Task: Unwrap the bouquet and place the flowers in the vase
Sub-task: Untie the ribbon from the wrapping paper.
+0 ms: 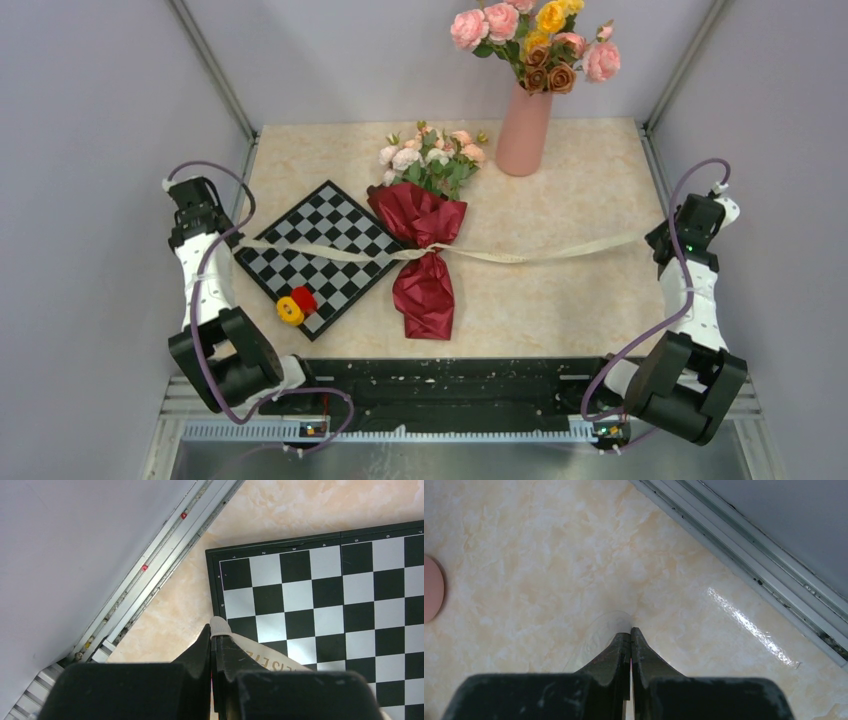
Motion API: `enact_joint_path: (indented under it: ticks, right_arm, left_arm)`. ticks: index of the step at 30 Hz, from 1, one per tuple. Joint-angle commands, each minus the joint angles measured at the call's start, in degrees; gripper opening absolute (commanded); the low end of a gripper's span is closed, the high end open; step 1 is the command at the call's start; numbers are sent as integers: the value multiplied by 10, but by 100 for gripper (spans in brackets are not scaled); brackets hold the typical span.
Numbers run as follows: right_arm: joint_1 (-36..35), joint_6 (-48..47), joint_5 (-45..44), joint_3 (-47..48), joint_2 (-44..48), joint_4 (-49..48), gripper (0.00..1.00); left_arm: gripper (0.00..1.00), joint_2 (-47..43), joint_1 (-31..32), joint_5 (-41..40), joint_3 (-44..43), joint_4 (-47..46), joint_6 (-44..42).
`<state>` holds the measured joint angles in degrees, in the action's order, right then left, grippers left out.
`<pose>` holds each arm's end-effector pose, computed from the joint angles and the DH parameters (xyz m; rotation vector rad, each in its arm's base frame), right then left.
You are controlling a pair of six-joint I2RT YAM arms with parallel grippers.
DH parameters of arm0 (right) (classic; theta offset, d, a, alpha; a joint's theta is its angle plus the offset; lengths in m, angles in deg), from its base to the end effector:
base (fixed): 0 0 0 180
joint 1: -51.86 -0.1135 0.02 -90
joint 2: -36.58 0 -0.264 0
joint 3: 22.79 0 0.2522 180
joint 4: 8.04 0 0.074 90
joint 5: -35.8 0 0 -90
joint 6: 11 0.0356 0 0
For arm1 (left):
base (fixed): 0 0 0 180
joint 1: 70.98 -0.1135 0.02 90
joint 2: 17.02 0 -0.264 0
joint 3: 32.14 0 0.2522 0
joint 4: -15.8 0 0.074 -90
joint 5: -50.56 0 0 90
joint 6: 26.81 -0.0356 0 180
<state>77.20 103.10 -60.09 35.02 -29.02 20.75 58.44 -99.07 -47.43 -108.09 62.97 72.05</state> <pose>0.2232 -0.1097 0.2545 0.9750 1.9813 -0.1256 0.2455 0.1366 0.2917 -0.8233 2.2543 0.3243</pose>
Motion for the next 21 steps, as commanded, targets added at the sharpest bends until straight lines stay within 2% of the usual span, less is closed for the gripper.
enact_joint_path:
  ticks: [1,2,4,5,7,9,10,15,19,21]
  right_arm:
    - [8,1,-9,33,16,-8,3]
    - [8,0,-14,35,14,-5,18]
    - [9,1,-21,40,10,1,51]
    - [9,2,-23,42,7,3,64]
    - [9,2,-27,45,6,7,88]
    - [8,2,-31,48,7,11,91]
    - [8,1,-31,49,8,12,91]
    - [9,-9,30,43,19,-5,91]
    - [-3,-5,120,23,23,-36,91]
    - [-22,-9,153,19,17,-41,91]
  left_arm:
    - [5,-20,-4,-15,1,-18,3]
    - [19,-20,-4,-17,1,-17,2]
    - [58,-18,-4,-20,-1,-14,2]
    - [70,-18,-4,-22,-1,-14,1]
    - [85,-16,-3,-14,-2,-11,1]
    - [97,-16,-1,16,-2,-9,1]
    - [99,-17,1,27,-1,-9,0]
    - [99,-25,50,52,2,-9,-6]
    - [99,-34,132,75,10,-14,-14]
    - [99,-37,184,130,18,-24,-19]
